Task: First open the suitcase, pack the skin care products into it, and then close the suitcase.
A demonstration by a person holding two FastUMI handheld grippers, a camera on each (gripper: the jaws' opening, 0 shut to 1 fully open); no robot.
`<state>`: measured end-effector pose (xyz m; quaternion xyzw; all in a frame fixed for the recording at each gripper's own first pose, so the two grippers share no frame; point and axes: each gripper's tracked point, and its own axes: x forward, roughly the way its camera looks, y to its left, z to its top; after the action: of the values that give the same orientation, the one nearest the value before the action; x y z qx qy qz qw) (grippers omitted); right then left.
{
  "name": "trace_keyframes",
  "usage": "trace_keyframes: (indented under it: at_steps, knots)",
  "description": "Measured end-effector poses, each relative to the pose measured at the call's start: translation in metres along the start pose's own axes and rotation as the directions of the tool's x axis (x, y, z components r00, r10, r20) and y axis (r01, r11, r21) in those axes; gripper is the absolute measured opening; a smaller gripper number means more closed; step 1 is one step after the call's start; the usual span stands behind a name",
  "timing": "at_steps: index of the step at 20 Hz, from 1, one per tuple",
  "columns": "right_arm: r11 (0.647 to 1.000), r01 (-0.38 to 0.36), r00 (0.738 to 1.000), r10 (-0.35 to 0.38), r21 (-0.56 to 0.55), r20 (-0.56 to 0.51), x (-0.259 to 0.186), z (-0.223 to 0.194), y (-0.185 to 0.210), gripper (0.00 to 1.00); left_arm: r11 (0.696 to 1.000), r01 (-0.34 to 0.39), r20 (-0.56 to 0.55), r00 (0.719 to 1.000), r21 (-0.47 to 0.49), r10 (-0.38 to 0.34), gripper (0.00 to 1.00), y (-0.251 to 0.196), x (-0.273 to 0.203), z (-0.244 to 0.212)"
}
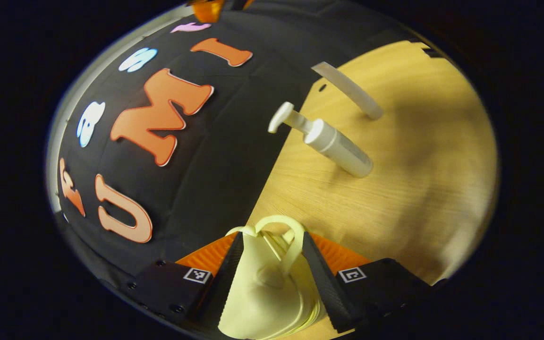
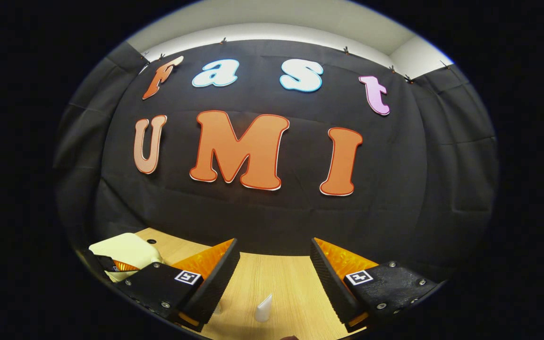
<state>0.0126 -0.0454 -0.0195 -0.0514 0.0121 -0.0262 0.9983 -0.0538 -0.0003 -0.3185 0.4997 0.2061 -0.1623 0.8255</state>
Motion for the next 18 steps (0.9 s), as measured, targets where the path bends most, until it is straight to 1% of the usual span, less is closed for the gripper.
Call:
trace_keyframes:
  at_steps: [1,2,6,7,9,10,11,12,13,14,16,18]
  knots:
    - [1.000,0.001,1.000,-0.001,-0.002,-0.001,0.000,0.000,0.000,0.96,1.000,0.023,-0.020,1.000,0.019,-0.023,0.83,-0.009,0.001,-0.005]
    - [1.000,0.000,1.000,0.000,-0.003,-0.001,-0.001,-0.001,-0.001,0.95,0.999,0.021,-0.024,1.000,0.036,-0.020,0.74,-0.012,0.003,-0.007]
    - [1.000,0.008,1.000,-0.008,-0.008,0.003,-0.005,0.001,-0.003,0.95,0.997,-0.002,-0.096,0.995,0.076,0.009,0.73,-0.011,0.009,-0.027]
    - [1.000,0.008,1.000,-0.008,-0.011,0.004,-0.006,0.000,-0.003,0.95,0.994,-0.038,-0.080,0.996,0.104,0.047,0.73,-0.002,0.010,-0.024]
    - [1.000,0.011,1.000,-0.011,-0.015,0.001,-0.006,0.000,-0.003,0.96,0.993,-0.026,-0.096,0.995,0.116,0.037,0.43,-0.009,0.013,-0.026]
    - [1.000,0.012,1.000,-0.012,-0.015,0.003,-0.007,0.000,-0.003,0.95,0.991,-0.021,-0.105,0.994,0.132,0.035,0.36,-0.012,0.016,-0.025]
    - [1.000,0.013,1.000,-0.013,-0.016,0.001,-0.008,-0.001,-0.003,0.96,0.988,-0.027,-0.111,0.993,0.149,0.043,0.36,-0.011,0.019,-0.024]
    - [1.000,0.016,1.000,-0.016,-0.016,0.002,-0.008,0.000,-0.004,0.96,0.985,-0.047,-0.100,0.993,0.165,0.065,0.30,-0.003,0.007,-0.021]
    - [1.000,0.018,1.000,-0.018,-0.016,0.003,-0.009,0.000,-0.005,0.96,0.985,-0.046,-0.118,0.991,0.165,0.066,0.17,-0.007,0.011,-0.021]
    - [1.000,0.021,1.000,-0.021,-0.017,0.004,-0.009,-0.001,-0.005,0.95,0.982,-0.076,-0.092,0.991,0.172,0.093,0.16,-0.003,0.020,-0.022]
    - [0.999,0.023,1.000,-0.023,-0.023,0.002,-0.011,-0.002,-0.004,0.95,0.988,-0.070,-0.100,0.991,0.139,0.084,0.05,0.001,0.016,-0.023]
    - [0.999,0.026,1.000,-0.026,-0.026,-0.003,-0.010,-0.004,-0.004,0.96,0.994,-0.067,-0.094,0.993,0.083,0.075,0.05,0.009,0.014,-0.022]
